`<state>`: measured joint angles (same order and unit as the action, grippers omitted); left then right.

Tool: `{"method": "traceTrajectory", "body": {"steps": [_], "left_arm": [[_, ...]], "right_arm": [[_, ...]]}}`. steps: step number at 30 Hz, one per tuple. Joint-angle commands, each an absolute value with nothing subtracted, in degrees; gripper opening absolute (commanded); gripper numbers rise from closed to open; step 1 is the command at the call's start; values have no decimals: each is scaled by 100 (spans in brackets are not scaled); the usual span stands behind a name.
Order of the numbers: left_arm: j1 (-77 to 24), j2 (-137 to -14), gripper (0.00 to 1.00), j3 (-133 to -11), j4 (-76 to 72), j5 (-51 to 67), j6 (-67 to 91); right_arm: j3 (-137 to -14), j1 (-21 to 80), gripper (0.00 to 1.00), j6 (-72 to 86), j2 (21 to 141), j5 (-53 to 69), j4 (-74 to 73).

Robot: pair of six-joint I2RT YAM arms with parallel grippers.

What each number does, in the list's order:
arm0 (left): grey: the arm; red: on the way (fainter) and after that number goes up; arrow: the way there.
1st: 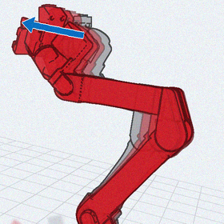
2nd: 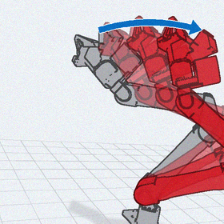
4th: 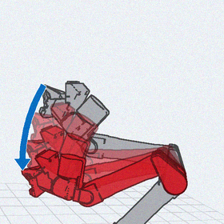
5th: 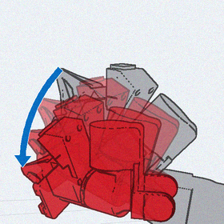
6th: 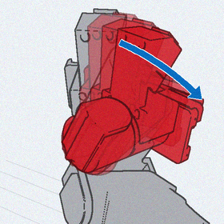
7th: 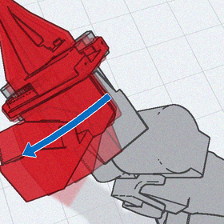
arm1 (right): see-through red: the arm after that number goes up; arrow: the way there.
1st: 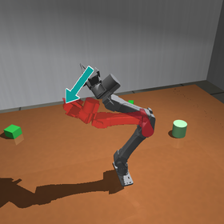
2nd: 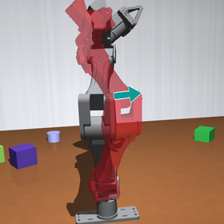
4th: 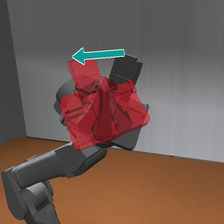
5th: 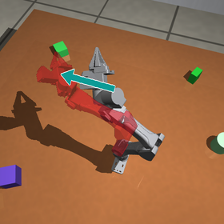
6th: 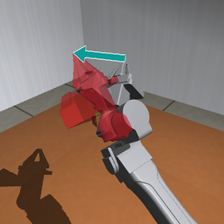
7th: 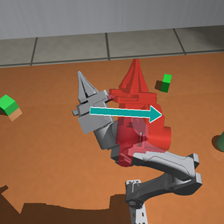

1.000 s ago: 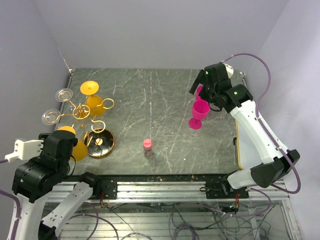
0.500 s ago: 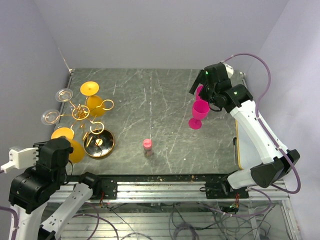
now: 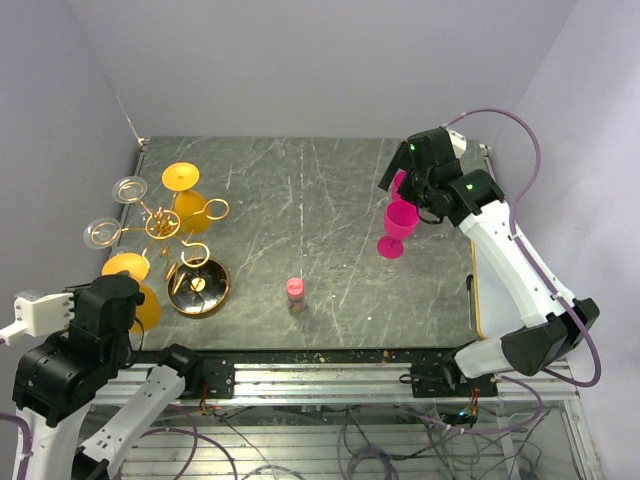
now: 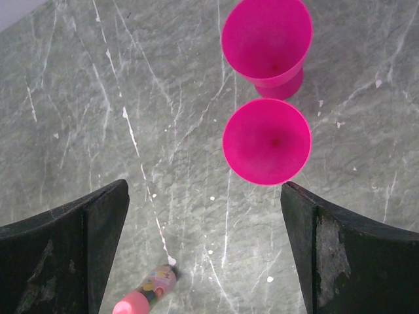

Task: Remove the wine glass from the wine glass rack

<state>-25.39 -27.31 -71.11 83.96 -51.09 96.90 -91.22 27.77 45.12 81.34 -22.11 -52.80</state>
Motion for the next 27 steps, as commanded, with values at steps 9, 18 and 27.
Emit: {"method": "traceTrajectory", "body": {"steps": [9,18,27], "left_arm": [[-2806,-2874,7,-7617,8486,-5224,10272],[-3032,-2920,7,-7782,8208,-5269,10475],[-3041,-2646,7,-7345,8303,-4993,10526]], "right_arm": [[-9120,2795,100,4587,8007,-2391,-5325],[-9141,2791,100,4591,8011,-2375,-5347],[-9179,2793,100,4606,8110,-2378,-5380]]}}
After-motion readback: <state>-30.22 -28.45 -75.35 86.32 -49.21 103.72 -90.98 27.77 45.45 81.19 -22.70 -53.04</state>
